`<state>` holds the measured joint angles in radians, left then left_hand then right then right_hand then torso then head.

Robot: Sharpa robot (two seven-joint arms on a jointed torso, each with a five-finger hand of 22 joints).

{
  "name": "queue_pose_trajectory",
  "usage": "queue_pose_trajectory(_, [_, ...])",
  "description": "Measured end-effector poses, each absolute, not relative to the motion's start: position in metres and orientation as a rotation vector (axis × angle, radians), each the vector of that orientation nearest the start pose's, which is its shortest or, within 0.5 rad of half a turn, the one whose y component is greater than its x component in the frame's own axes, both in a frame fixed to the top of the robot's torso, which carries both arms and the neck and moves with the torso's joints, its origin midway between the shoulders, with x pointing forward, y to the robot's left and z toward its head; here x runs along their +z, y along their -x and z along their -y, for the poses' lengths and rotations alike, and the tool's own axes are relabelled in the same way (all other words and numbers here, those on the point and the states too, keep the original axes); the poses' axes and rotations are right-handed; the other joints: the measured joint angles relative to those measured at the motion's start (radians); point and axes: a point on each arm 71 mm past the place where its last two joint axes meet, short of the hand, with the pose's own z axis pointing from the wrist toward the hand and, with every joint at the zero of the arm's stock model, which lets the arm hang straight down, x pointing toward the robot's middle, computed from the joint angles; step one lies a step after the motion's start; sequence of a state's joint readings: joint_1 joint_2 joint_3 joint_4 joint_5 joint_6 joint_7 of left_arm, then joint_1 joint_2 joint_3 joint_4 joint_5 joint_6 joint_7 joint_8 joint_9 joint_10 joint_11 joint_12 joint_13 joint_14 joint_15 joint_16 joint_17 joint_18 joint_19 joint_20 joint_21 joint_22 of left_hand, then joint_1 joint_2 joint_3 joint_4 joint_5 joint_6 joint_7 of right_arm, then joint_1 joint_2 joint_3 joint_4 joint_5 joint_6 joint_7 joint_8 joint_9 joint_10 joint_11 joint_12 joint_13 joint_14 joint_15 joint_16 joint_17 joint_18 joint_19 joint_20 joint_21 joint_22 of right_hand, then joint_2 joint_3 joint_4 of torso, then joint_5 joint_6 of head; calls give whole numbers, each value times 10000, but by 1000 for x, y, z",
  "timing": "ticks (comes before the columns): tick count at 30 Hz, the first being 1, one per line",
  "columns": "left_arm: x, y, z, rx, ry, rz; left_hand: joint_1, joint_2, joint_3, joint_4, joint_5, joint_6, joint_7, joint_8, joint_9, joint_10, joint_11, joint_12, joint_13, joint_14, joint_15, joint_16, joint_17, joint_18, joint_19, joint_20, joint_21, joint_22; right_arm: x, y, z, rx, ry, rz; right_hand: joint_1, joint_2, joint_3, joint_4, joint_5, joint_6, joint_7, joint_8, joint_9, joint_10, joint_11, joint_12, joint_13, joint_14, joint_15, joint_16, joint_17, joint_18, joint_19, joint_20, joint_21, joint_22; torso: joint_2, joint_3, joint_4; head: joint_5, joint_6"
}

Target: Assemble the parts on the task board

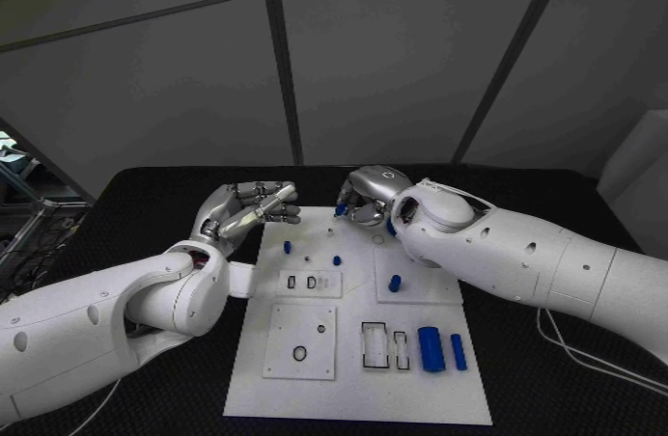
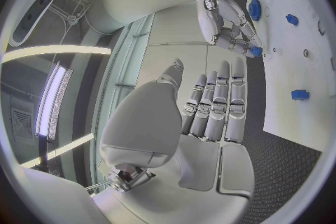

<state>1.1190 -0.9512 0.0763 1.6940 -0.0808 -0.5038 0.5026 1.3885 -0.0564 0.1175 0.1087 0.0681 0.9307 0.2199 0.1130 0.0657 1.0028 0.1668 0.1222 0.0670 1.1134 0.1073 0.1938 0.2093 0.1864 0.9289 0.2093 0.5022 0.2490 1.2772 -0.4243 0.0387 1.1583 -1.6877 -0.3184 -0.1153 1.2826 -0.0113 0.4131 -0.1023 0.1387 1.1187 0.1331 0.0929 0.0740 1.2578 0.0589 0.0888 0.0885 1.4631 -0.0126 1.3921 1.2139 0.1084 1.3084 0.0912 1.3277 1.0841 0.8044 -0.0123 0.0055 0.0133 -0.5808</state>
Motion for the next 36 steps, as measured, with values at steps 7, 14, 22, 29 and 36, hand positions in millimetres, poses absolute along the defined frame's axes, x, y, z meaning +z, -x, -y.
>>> queue_pose_trajectory(7, [-149,-461,-224,-15085,10283,-12019,0,0,0,0,0,0,0,0,0,0,0,0,0,0,0,0,-1,-1,0,0,0,-1,-129,-554,76,5835,3598,-14326,0,-2,28,28,-22,-3,2,4,0,0,0,0,-1,0,0,0,23,0,0,0,0,24,0,1,-6,22,-14])
queue_pose_trajectory(14, [-147,-462,-223,-15107,10258,-12009,0,0,0,0,0,0,0,1,1,0,0,0,0,0,0,0,-1,-1,0,0,0,-2,-130,-555,73,5817,3659,-14454,0,-3,28,28,10,-9,6,-2,0,0,0,0,7,0,0,0,23,0,0,0,0,23,6,2,-12,35,-40])
queue_pose_trajectory(22, [-146,-462,-224,-15113,10237,-11993,0,0,-29,-28,0,0,0,1,1,0,0,0,0,0,0,-47,10,-1,0,0,-1,7,-131,-556,72,5750,3762,-14682,-41,-45,28,29,12,-42,32,-6,1,0,0,-49,6,0,1,-1,23,1,0,0,0,23,8,4,-12,56,-75])
queue_pose_trajectory(29, [-146,-463,-224,-15117,10225,-11984,0,0,-29,-28,0,1,-1,1,1,0,0,1,0,0,0,-47,9,0,0,0,-1,6,-133,-557,70,5689,3842,-14870,-41,-46,53,66,12,-74,39,-42,1,-38,37,-97,6,0,1,-1,22,1,0,0,0,22,13,7,-12,74,-81])
queue_pose_trajectory(36, [-145,-463,-223,-15119,10221,-11981,0,0,-29,-28,0,1,-1,2,1,1,0,1,1,0,0,-47,8,0,0,0,-1,5,-133,-557,68,5650,3863,-14936,-77,-81,93,107,11,-128,89,-80,3,-131,130,-164,5,0,1,40,21,0,-4,3,8,21,20,7,-12,86,-82])
